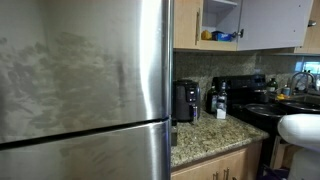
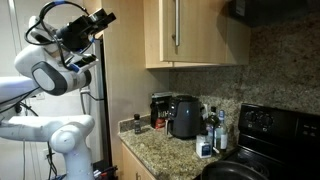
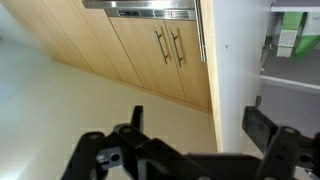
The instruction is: Pick up the bottle from the cabinet and put it on the counter, then close the cabinet door
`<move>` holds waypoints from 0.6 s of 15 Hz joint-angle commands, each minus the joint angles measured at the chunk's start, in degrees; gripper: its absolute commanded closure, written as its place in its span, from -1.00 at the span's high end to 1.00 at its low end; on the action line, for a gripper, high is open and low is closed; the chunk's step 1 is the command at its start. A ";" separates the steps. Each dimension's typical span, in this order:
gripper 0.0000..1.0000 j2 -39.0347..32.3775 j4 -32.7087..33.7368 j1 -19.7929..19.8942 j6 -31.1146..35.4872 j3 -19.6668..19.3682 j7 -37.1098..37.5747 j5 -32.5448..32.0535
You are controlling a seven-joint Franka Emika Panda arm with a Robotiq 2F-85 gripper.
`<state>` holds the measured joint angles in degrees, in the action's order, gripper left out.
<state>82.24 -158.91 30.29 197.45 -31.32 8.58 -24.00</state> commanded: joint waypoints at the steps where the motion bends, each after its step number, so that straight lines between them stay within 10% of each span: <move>1: 1.00 -6.70 6.37 -7.47 -4.99 2.88 -6.53 11.60; 9: 1.00 -13.44 17.78 -16.33 -14.81 2.38 -7.55 24.83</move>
<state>68.89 -141.18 13.81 182.72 -29.33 2.65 -1.17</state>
